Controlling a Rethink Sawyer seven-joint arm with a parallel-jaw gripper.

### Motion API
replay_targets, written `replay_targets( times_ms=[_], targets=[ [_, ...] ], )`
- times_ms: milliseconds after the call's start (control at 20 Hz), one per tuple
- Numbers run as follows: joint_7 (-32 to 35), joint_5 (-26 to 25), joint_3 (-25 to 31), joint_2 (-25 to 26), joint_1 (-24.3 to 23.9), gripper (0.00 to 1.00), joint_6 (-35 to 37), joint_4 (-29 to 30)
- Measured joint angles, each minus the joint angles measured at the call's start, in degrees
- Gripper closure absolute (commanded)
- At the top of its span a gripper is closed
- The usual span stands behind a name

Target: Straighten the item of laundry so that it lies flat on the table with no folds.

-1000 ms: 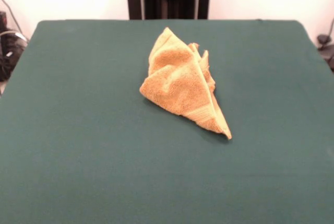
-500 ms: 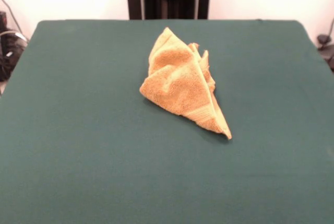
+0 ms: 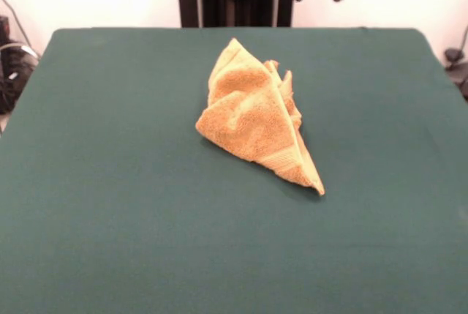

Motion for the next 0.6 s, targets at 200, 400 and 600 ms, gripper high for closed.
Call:
replay_targets(
  times_ms=[200,400,600],
  targets=[
    [0.0,0.0,-0.1,1.5,-0.6,0.00,0.0,-1.8],
    [0.0,0.0,-0.1,3.0,-0.9,0.00,0.0,-3.7],
    [0.0,0.0,-0.1,4.6,-1.0,0.00,0.0,-5.7]
  ],
)
